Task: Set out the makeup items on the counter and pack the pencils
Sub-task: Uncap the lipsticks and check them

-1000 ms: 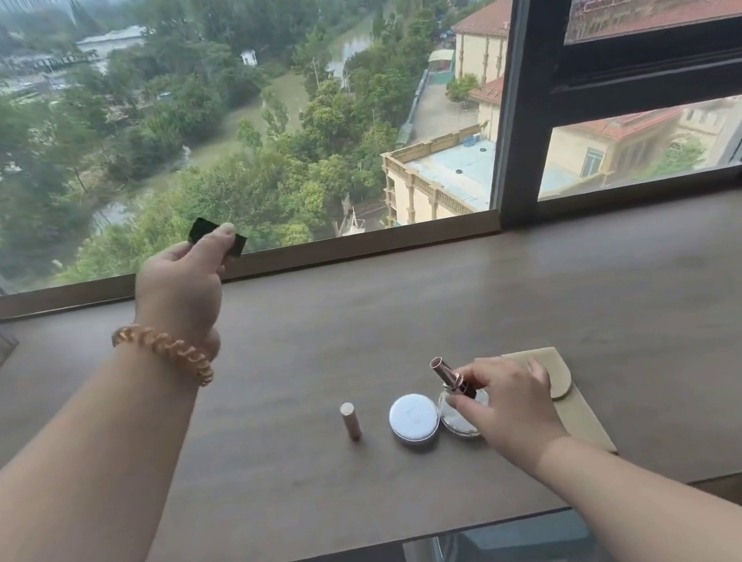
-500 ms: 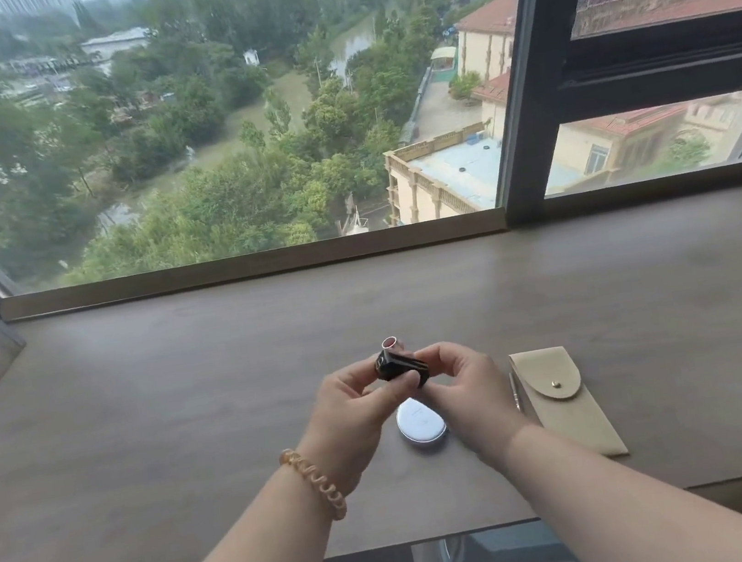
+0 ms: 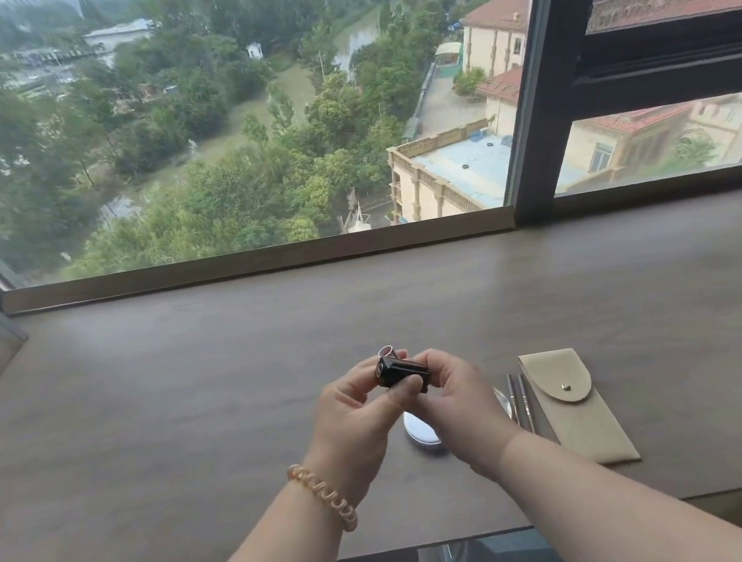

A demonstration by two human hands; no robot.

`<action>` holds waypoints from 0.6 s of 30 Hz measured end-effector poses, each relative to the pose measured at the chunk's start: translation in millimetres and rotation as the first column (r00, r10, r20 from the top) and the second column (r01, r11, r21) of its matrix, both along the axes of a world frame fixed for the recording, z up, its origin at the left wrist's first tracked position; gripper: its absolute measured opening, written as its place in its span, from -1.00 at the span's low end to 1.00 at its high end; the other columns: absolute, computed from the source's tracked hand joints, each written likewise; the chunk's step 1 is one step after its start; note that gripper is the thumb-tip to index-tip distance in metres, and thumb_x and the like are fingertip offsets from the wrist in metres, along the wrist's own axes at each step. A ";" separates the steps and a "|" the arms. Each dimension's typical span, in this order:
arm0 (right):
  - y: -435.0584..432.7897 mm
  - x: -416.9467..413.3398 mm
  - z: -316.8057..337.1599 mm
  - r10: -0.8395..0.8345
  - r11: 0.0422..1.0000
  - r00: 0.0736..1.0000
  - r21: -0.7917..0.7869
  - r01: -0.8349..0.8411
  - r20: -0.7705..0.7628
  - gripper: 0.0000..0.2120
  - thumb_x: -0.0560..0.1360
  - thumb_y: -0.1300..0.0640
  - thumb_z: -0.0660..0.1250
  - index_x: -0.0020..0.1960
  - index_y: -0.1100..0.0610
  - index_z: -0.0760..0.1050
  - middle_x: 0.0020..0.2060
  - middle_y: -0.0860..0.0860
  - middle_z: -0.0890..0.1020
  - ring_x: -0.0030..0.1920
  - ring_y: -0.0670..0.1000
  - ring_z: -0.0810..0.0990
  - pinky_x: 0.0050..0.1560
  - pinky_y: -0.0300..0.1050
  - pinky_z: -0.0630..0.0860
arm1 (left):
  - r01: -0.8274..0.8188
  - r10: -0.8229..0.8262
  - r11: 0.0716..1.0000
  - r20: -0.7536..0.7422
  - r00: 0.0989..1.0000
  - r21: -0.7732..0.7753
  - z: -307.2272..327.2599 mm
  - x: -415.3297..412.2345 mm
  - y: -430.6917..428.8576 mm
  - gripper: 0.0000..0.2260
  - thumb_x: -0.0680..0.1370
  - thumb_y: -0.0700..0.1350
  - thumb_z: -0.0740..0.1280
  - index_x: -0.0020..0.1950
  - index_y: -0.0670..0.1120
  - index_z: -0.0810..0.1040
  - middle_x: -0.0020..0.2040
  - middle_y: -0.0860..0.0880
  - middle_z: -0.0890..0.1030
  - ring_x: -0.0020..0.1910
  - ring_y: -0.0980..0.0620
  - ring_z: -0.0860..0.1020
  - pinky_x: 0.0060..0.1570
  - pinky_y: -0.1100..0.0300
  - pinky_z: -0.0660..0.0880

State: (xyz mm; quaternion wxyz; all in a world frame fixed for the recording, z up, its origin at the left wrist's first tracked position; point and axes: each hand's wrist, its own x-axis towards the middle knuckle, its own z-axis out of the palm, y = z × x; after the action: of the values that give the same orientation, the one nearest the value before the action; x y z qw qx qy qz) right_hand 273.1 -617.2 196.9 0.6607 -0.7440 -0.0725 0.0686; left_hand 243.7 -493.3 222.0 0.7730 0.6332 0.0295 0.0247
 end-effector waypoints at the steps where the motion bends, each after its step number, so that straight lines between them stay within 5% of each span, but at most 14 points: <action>1: -0.5 0.8 -0.7 0.051 0.999 0.999 -0.004 -0.051 0.006 -0.80 0.33 -0.04 0.47 -0.11 0.02 0.60 -0.14 -0.01 0.68 -0.07 -0.08 0.60 -0.02 -0.16 0.49 | -0.006 0.006 1.000 -0.008 1.000 0.014 -1.5 0.6 2.7 -0.77 0.31 -0.19 0.45 -0.08 -0.26 0.66 0.07 -0.09 0.63 0.09 0.01 0.56 -0.04 0.05 0.45; 3: -2.7 2.8 -5.2 0.099 0.992 0.993 -0.082 -0.094 0.063 -0.82 0.39 -0.04 0.44 -0.02 -0.09 0.61 -0.07 -0.07 0.65 0.06 -0.09 0.55 0.06 -0.17 0.48 | 0.013 -0.013 0.999 -0.002 1.000 0.040 -2.6 0.7 7.7 -0.74 0.30 -0.16 0.46 -0.07 -0.25 0.67 0.07 -0.10 0.63 0.05 0.05 0.56 -0.04 -0.09 0.46; 6: 2.1 4.7 -8.8 -0.009 0.993 0.999 -0.119 0.014 0.041 -0.66 0.24 -0.15 0.49 -0.01 -0.18 0.55 -0.07 -0.07 0.60 0.03 -0.11 0.54 0.03 -0.18 0.49 | 0.082 -0.084 0.996 0.046 0.995 0.043 -6.2 0.1 14.9 -0.87 0.35 -0.17 0.50 -0.12 -0.12 0.71 -0.02 0.03 0.67 0.01 0.11 0.58 -0.14 0.20 0.51; 9: 7.9 6.2 -10.3 -0.008 0.999 1.000 -0.037 0.008 0.009 -0.72 0.22 -0.05 0.50 -0.09 -0.07 0.58 -0.13 -0.02 0.65 -0.08 -0.08 0.59 -0.02 -0.17 0.51 | 0.072 -0.074 0.996 0.032 0.997 0.055 -11.2 1.3 19.7 -0.85 0.31 -0.16 0.48 -0.14 -0.04 0.72 -0.01 0.11 0.67 0.13 0.10 0.56 0.09 0.16 0.50; 13: 14.4 6.2 -17.0 0.087 0.996 0.995 -0.035 -0.085 0.043 -0.75 0.34 0.07 0.48 0.00 -0.13 0.59 -0.08 -0.09 0.68 0.01 -0.13 0.60 0.03 -0.22 0.50 | 0.074 -0.078 0.994 0.045 0.996 0.083 -16.0 3.7 27.6 -0.77 0.33 -0.18 0.48 -0.05 -0.23 0.68 0.02 0.01 0.66 0.12 0.06 0.56 0.11 0.13 0.47; 18: 26.0 7.7 -27.5 -0.062 0.986 0.998 -0.154 0.065 0.021 -0.67 0.20 0.03 0.54 -0.09 -0.19 0.54 -0.11 -0.06 0.63 -0.07 -0.14 0.60 -0.08 -0.21 0.54 | 0.057 -0.061 0.992 0.032 0.998 0.111 -26.2 2.5 30.0 -0.79 0.32 -0.16 0.47 -0.07 -0.16 0.71 0.09 -0.07 0.65 0.21 -0.01 0.53 0.23 0.04 0.43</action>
State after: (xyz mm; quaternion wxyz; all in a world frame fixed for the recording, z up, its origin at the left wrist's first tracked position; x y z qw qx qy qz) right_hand 280.8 -591.3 169.4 0.6022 -0.7955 -0.0485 0.0471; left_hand 246.2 -463.2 195.7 0.7377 0.6750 -0.0041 0.0145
